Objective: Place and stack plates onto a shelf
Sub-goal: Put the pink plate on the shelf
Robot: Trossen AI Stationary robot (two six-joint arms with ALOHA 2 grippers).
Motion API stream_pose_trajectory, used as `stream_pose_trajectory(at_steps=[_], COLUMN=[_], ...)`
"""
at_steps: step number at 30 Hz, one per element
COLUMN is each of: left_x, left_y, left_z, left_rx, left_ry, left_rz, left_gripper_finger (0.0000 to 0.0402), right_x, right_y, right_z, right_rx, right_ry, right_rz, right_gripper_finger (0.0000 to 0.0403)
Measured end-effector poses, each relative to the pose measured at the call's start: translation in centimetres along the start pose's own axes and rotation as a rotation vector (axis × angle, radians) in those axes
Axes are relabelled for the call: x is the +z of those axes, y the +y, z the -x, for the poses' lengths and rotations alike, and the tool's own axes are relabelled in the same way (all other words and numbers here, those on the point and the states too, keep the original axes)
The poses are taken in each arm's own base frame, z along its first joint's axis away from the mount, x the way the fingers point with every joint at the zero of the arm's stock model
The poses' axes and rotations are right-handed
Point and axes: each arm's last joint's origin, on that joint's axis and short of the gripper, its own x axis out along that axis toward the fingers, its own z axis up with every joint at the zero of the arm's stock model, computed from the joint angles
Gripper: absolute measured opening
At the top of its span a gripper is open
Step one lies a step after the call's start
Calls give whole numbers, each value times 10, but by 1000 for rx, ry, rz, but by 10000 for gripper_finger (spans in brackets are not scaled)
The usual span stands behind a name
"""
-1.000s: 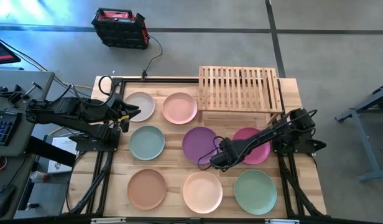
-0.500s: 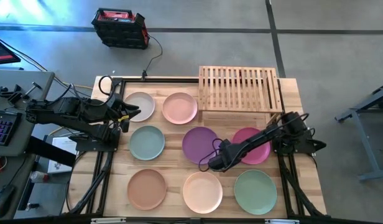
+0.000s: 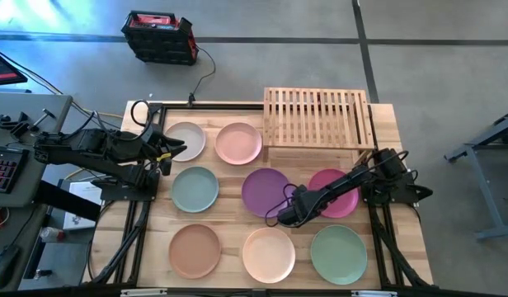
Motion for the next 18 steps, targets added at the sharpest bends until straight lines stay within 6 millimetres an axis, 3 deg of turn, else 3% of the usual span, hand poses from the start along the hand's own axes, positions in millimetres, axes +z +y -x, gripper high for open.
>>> stream_pose_trajectory(at_steps=[6, 13, 18], left_x=[0, 0, 0], left_y=[0, 0, 0], left_z=[0, 0, 0], left_rx=[0, 0, 1], left_ry=[0, 0, 0], left_rz=[0, 0, 0], left_gripper_finger=[90, 90, 90], right_x=[-2, -3, -4], right_y=[-1, -2, -3], right_z=[-1, 1, 20], right_rx=[-5, 10, 22], right_ry=[47, 84, 76], right_rz=[3, -9, -15], right_gripper_finger=[10, 4, 1])
